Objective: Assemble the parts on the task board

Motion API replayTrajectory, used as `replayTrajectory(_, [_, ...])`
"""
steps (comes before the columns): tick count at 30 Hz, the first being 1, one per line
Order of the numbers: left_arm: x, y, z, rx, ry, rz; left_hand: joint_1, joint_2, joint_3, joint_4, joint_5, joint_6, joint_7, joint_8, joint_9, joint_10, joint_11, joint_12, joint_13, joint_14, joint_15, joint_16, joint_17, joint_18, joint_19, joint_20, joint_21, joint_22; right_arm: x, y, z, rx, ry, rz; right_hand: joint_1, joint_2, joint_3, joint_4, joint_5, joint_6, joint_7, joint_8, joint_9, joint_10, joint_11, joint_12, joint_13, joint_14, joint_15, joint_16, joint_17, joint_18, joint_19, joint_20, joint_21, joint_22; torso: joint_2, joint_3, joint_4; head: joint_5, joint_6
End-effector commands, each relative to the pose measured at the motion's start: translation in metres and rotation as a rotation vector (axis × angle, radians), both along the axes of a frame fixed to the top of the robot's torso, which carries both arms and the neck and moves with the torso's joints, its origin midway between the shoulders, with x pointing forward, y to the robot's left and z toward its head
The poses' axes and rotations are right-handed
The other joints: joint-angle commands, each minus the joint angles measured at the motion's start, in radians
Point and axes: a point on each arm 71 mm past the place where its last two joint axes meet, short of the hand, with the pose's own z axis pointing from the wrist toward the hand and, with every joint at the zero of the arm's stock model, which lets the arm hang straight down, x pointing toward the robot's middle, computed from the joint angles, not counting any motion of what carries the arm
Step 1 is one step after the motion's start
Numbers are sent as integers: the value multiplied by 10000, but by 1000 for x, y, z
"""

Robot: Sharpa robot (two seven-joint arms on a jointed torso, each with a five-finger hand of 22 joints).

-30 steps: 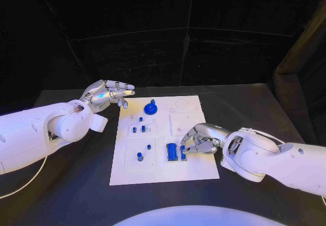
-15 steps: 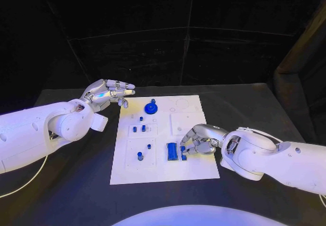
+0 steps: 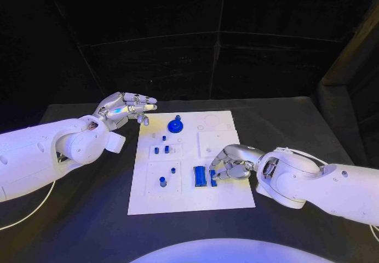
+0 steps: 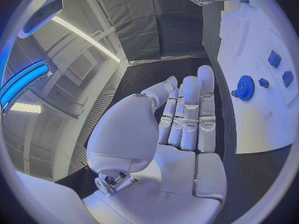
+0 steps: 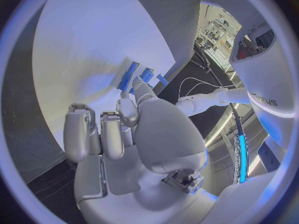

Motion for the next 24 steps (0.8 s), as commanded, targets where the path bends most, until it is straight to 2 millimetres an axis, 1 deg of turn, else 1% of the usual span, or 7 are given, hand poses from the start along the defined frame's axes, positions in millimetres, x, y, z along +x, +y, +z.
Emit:
replayTrajectory(1, [0, -1, 1, -84, -32, -62, -8, 78, -47, -2, 7, -33, 49, 59, -13, -65, -26, 40, -14, -90, 0, 14, -16, 138, -45, 10, -59, -12, 2, 0, 1, 92, -321, -9, -3, -100, 131, -59, -71, -302, 61, -39, -152, -43, 79, -20, -32, 806, 102, 43, 1467, -11, 121, 104, -4, 312, 4, -3, 13, 14, 22])
replayTrajectory(6, [0, -1, 1, -82, -23, -67, -2, 85, -48, -6, 5, -35, 51, 61, -13, -67, -25, 44, -14, -91, -2, 17, -21, 139, -43, 10, -61, -15, 4, -2, 2, 225, -594, -58, 30, -193, 298, -239, -217, -787, 41, -32, -414, -75, 76, -27, -57, 804, 111, 44, 1467, -6, 111, 123, -12, 302, 10, -3, 12, 43, 37])
replayTrajectory(11, [0, -1, 1, -83, -26, -68, -2, 85, -48, -6, 5, -35, 51, 61, -13, -67, -25, 44, -14, -91, -2, 17, -21, 139, -43, 10, -61, -15, 6, -2, 2, 227, -647, -43, -49, -225, 384, -308, -479, -698, 57, 27, -500, -79, 88, -13, -65, 802, 119, 40, 1461, -8, 110, 129, -9, 308, 11, -10, -1, 31, 21])
replayTrajectory(15, [0, -1, 1, -79, -16, -71, -2, 85, -48, -6, 5, -35, 51, 61, -13, -67, -25, 44, -14, -91, -2, 17, -21, 139, -43, 10, -61, -15, 6, -1, 1, 180, -602, -18, -165, -234, 443, -329, -561, -363, 85, 144, -516, -65, 110, 40, -47, 806, 137, 51, 1476, -10, 113, 144, -2, 318, 15, 5, 2, 43, -7])
replayTrajectory(18, [0, -1, 1, -77, -13, -72, -2, 85, -48, -6, 5, -35, 51, 61, -13, -67, -25, 44, -14, -91, -2, 17, -21, 139, -43, 10, -61, -15, 7, 0, 0, 150, -566, 1, -283, -235, 480, -320, -610, -18, 47, 287, -510, -56, 85, 76, -36, 807, 126, 55, 1481, -9, 116, 144, 3, 325, 17, 8, 4, 40, -16])
replayTrajectory(21, [0, -1, 1, -78, -9, -77, -9, 86, -54, -2, 5, -39, 56, 60, -14, -73, -22, 45, -15, -92, 0, 20, -25, 138, -43, 10, -63, -17, 8, 1, -1, 83, -566, 6, -365, -235, 528, -325, -661, 317, -33, 443, -503, -46, 25, 112, -23, 809, 85, 62, 1491, -10, 122, 119, 12, 338, 16, 9, 2, 48, -28])
replayTrajectory(24, [0, -1, 1, -79, -6, -80, -9, 86, -54, -2, 5, -39, 56, 60, -14, -73, -22, 45, -15, -92, 0, 20, -25, 138, -43, 10, -63, -17, 9, 2, -2, -46, -625, -9, -416, -231, 591, -351, -716, 828, -203, 727, -447, -30, -107, 153, -6, 812, -12, 69, 1503, -9, 127, 49, 19, 348, 10, 6, 5, 51, -41])
